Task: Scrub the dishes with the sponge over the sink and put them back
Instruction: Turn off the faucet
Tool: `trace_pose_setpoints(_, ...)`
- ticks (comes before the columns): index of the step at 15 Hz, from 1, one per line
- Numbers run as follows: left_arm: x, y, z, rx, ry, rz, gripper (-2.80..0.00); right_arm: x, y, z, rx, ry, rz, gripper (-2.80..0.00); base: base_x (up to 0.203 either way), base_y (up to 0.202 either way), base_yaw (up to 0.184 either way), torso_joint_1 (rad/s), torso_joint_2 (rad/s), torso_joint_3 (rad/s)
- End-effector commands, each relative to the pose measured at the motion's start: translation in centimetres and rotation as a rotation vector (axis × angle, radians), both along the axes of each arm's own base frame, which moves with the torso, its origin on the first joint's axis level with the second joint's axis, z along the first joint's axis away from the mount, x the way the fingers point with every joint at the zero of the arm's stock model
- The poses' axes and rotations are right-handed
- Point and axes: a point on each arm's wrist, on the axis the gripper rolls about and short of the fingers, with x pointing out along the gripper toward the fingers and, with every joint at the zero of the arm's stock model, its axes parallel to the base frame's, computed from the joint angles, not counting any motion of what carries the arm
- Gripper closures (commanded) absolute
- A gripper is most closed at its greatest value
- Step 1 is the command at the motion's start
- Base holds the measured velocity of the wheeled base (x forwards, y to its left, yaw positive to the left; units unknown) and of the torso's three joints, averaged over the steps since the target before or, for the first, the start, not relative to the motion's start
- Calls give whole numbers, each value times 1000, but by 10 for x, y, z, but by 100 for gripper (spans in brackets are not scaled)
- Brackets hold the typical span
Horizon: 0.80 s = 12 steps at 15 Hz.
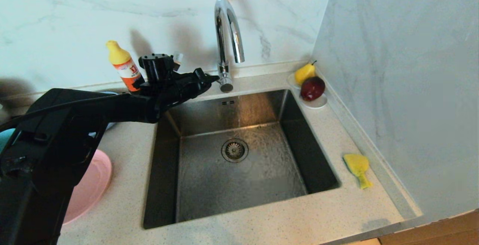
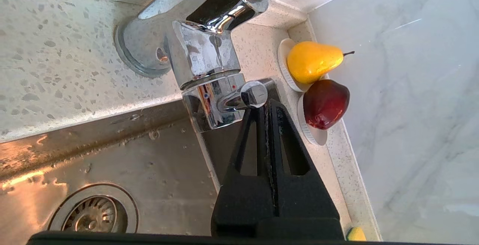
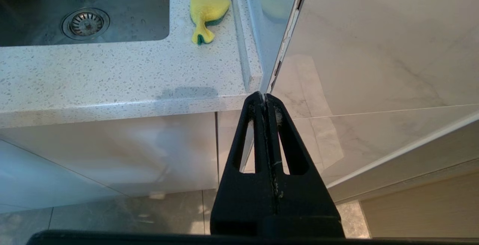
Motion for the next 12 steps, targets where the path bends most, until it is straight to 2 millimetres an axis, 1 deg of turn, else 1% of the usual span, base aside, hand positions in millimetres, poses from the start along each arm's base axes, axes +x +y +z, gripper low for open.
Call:
trace_pose_setpoints(1,-1,4,5,-6,-6,7,0,0,0,0,-1,1,1,0,0,0,0,0,0,0)
trace_pose_setpoints(4,-10,5,13,-6,7,5,0,0,0,0,-1,0,1,0,0,0,0,0,0,0)
trace_pose_setpoints(6,-28,7,28,-6,3,0,0,0,0,0,-1,1,1,0,0,0,0,0,0,0)
trace_pose_setpoints(9,-75,8,63,-13,-39,-19,0,0,0,0,-1,1,1,0,0,0,0,0,0,0)
trace_pose_setpoints(11,-115,12,82,-6,-58,-25,0,0,0,0,-1,1,1,0,0,0,0,0,0,0)
trace_pose_setpoints(12,-136,16,88,8,-69,-24,0,0,0,0,-1,1,1,0,0,0,0,0,0,0)
